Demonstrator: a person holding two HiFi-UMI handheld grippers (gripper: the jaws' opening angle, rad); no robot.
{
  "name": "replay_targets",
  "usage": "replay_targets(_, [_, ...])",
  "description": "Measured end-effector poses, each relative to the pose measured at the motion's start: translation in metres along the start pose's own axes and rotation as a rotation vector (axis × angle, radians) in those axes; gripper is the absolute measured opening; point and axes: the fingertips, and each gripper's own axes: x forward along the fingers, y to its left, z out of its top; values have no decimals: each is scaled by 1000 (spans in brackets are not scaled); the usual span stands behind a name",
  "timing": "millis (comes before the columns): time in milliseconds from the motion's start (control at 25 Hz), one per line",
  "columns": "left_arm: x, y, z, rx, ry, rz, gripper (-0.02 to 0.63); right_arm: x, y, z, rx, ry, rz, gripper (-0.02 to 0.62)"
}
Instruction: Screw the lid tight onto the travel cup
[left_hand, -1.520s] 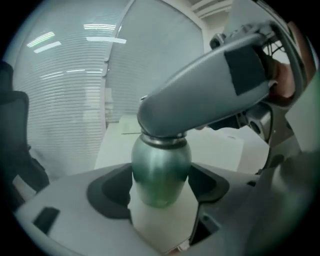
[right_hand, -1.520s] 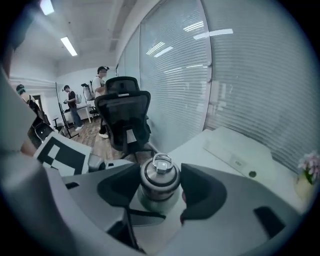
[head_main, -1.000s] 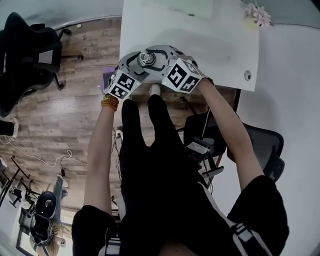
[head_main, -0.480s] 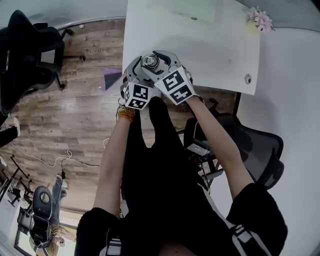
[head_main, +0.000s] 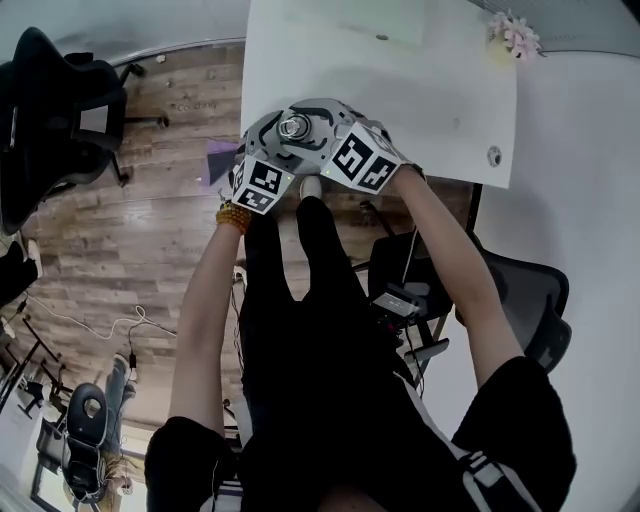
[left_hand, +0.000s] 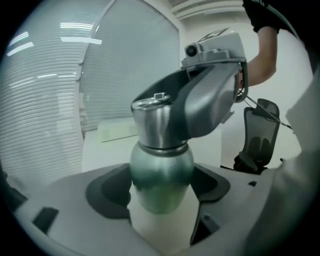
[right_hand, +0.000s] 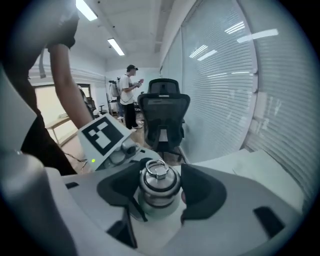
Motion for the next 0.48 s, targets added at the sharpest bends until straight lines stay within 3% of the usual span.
replay_targets(160, [-1,-1,2,67,-23,-173,368,1,3,4,-33,-95,133,259])
replay_targets(280, [-2,-2,4,97,-28,-291,370,0,-1,8,26,-178,126,265])
replay_targets(360, [-5,1,6,110,-11,-290,386,-5,-5,15,75,-214,64,335])
replay_targets(480, [-13,6,5,94,-17,-144,402,-12,-10,13,151,-181,-105,339])
